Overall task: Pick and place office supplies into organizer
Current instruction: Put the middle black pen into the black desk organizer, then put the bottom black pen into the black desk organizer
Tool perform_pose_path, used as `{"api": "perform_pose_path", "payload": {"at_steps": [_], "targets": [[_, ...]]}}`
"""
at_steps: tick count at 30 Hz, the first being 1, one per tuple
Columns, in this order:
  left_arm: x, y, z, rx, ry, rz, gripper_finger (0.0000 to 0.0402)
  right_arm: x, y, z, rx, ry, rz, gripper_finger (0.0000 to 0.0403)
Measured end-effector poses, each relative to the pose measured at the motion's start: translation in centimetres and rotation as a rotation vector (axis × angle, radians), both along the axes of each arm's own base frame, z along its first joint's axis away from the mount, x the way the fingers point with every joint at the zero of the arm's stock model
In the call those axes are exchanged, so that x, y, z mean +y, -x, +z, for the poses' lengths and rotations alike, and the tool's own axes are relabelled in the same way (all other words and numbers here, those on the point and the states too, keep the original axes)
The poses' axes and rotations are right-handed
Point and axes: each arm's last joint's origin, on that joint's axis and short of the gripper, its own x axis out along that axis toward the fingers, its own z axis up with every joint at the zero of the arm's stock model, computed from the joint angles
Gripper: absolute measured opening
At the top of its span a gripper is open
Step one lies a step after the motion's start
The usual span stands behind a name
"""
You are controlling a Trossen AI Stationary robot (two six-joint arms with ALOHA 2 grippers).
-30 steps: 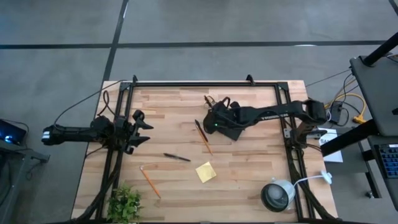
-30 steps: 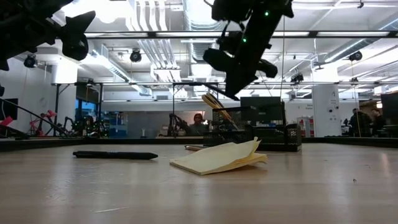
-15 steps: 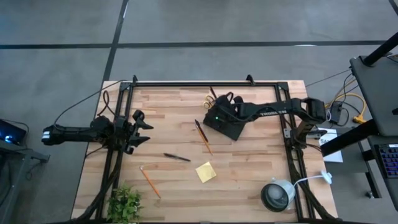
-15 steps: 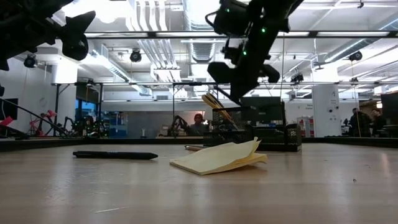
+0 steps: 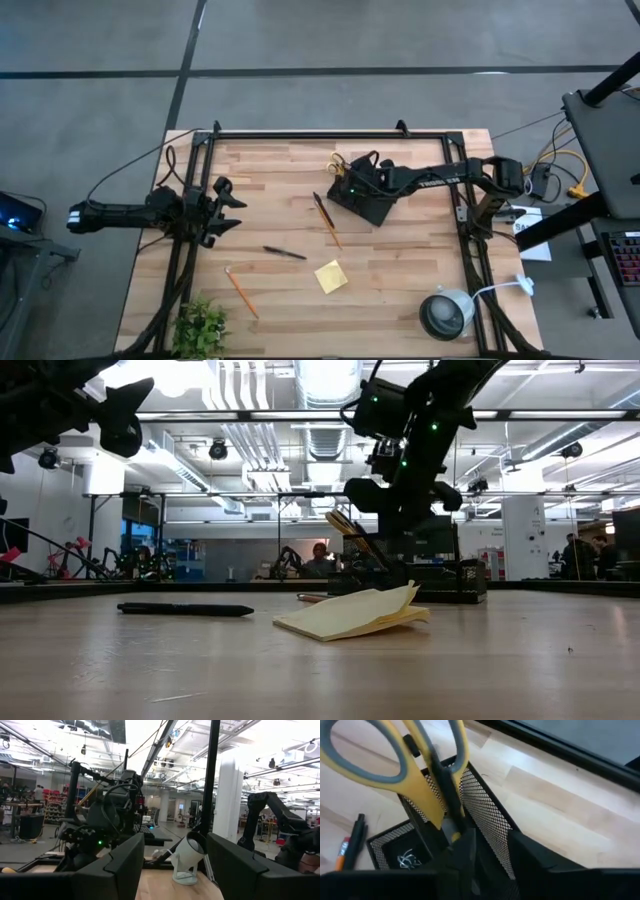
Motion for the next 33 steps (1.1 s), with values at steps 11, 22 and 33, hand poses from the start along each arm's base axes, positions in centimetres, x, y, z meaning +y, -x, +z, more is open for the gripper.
{"api": "perform_pose_path", "payload": {"at_steps": [11, 22, 33], "targets": [[0.0, 0.0, 0.0, 0.001, 0.000, 0.000, 0.0201, 3.3, -4.2, 4.0, -0.037, -0.118, 0.808, 0.0173], [0.0, 0.0, 0.0, -0.001, 0.000, 0.000, 0.0201, 9.5, -11.1, -0.8, 0.055, -0.164, 1.114, 0.0175], [0.0, 0.0, 0.0, 0.000, 0.000, 0.000, 0.0201, 12.8, -14.7, -4.2, 0.160, -0.153, 1.182, 0.0175]]}}
